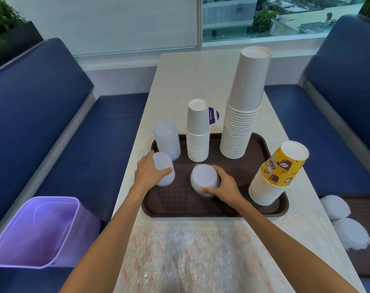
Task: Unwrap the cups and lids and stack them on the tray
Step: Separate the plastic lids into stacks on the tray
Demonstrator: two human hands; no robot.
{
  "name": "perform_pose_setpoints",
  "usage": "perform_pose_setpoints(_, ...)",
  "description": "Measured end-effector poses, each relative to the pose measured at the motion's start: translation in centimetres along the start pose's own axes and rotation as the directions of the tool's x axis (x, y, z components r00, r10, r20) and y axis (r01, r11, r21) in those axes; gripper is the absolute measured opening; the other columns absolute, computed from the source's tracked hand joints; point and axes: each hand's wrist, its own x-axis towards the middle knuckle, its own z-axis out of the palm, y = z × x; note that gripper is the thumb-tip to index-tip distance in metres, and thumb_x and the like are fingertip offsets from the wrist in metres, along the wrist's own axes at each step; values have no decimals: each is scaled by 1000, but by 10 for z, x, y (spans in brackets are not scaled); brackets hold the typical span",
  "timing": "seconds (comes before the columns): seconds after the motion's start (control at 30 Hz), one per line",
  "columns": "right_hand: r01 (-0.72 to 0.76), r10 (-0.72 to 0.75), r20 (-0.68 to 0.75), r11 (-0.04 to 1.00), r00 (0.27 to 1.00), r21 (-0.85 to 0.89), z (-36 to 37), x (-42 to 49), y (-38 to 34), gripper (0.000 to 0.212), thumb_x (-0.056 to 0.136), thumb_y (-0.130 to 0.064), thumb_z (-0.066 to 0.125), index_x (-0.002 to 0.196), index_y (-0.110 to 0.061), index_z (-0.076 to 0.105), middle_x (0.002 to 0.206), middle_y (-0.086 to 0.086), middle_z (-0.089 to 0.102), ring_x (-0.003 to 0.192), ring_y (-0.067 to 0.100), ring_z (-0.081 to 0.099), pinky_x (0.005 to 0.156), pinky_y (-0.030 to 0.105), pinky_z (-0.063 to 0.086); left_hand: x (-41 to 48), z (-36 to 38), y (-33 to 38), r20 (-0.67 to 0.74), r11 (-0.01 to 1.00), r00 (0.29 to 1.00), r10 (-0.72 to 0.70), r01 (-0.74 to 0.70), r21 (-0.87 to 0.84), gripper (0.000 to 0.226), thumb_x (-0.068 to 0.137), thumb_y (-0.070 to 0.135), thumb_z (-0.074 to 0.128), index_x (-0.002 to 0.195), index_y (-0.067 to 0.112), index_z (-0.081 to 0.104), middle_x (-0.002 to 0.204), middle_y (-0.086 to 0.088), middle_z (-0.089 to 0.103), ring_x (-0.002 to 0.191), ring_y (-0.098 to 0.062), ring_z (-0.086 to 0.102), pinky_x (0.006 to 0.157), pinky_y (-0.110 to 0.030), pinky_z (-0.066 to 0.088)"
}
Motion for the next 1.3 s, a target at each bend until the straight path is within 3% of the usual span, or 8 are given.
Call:
perform_pose_setpoints(0.07,-3,3,7,1000,1000,-1,0,0,0,84,69,-27,84,139,-21,38,138,0,46,128,21,43,106,37,40,-7,1,9,-122,998,991,55,-54,15,88,79,49,70,147,16,25,153,-7,28,139,-27,28,111,-43,28)
perform_pose_setpoints(0.17,4,-4,-1,1000,1000,-3,0,-2,-1,96,67,-27,86,145,-20,30,145,0,40,133,21,39,109,37,35,-21,3,33,-328,953,922,208,-266,-142,64,84,32,69,139,12,41,144,-8,41,130,-22,39,104,-31,35)
perform_pose_setpoints(0.33,81,-82,-84,997,993,-9,3,-7,-6,116,54,-40,90,148,-19,25,154,0,27,139,16,29,114,36,29,-26,21,61,-152,883,912,380,-407,-235,34,89,15,63,122,8,59,120,-8,61,105,-14,57,86,-18,43)
perform_pose_setpoints(0.53,141,-154,-148,985,977,-97,6,-4,-6,105,59,-41,88,144,-14,33,141,3,42,128,17,41,107,39,39,-18,51,66,96,914,913,396,-382,-136,38,89,14,62,127,8,56,124,-9,58,112,-19,55,93,-23,41)
perform_pose_setpoints(0.67,112,-125,-144,989,982,-93,12,-5,-3,99,66,-33,85,146,-14,30,142,4,43,129,19,41,108,39,38,-20,63,62,121,953,946,302,-302,-17,43,91,23,61,130,9,51,127,-10,54,116,-23,51,97,-30,39)
perform_pose_setpoints(1.0,104,-106,-129,994,986,-19,18,-6,7,101,67,-29,85,148,-13,26,149,3,39,134,19,39,109,31,34,-50,86,40,136,921,984,114,-53,-385,63,95,37,52,148,11,28,146,-7,43,132,-22,42,108,-32,36)
perform_pose_setpoints(1.17,72,-76,-66,996,995,-51,16,-3,10,110,69,-27,85,151,-20,12,148,5,40,135,22,38,111,35,32,-57,87,30,234,911,966,109,-3,-412,66,99,42,38,152,13,12,149,-7,40,136,-22,38,108,-28,29)
perform_pose_setpoints(1.3,62,-63,-27,997,998,-41,11,-2,11,113,69,-22,85,151,-21,7,147,7,39,135,23,38,112,39,32,-48,83,34,274,956,956,105,-22,-291,69,98,52,31,152,14,12,149,-9,38,137,-26,37,111,-37,27)
